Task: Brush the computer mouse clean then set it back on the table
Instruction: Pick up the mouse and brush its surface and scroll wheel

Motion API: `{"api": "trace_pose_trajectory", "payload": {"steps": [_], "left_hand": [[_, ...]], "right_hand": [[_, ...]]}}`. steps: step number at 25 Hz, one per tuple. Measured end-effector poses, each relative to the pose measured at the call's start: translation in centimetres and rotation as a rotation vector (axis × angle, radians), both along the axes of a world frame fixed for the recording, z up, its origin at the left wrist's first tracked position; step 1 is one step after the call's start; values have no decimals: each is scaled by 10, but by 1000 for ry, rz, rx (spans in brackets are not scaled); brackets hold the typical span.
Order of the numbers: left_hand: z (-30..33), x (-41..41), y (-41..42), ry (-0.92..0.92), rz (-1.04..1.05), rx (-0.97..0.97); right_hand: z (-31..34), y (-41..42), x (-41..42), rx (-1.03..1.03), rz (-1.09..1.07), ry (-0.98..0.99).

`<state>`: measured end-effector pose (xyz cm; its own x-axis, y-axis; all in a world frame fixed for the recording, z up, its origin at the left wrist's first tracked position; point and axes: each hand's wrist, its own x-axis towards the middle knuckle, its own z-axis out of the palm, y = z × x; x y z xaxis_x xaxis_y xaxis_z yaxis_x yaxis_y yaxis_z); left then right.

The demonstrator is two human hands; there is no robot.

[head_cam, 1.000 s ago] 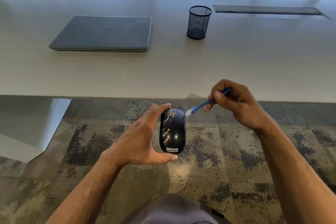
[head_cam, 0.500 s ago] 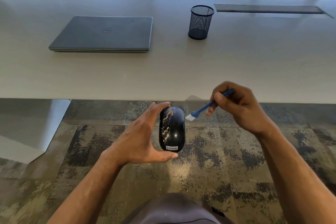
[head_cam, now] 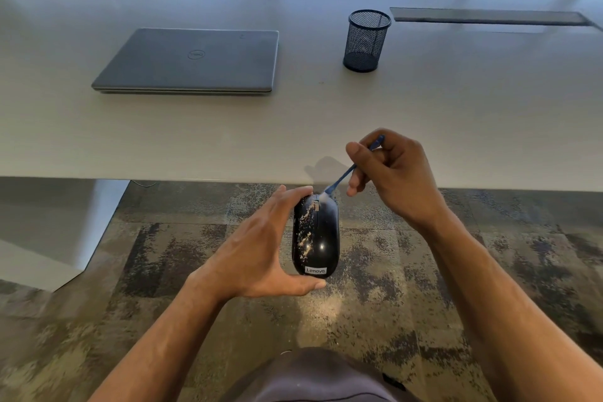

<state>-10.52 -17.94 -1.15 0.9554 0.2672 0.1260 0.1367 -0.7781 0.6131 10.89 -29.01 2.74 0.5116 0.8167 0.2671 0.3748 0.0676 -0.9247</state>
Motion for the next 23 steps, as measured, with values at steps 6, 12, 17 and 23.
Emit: {"api": "trace_pose_trajectory", "payload": {"steps": [6,12,17,23], "left_hand": [[6,1,5,-28,-22,-6],[6,-1,7,-18,-2,-23],[3,-3,12,5,53,-56],[6,-3,16,22,70,-64]], "right_hand": [[-1,-1,3,59,57,82],[-7,-5,5,-9,-85,55],[-18,-21,0,65,-19,312],[-32,-44,7,64,-106,383]]}}
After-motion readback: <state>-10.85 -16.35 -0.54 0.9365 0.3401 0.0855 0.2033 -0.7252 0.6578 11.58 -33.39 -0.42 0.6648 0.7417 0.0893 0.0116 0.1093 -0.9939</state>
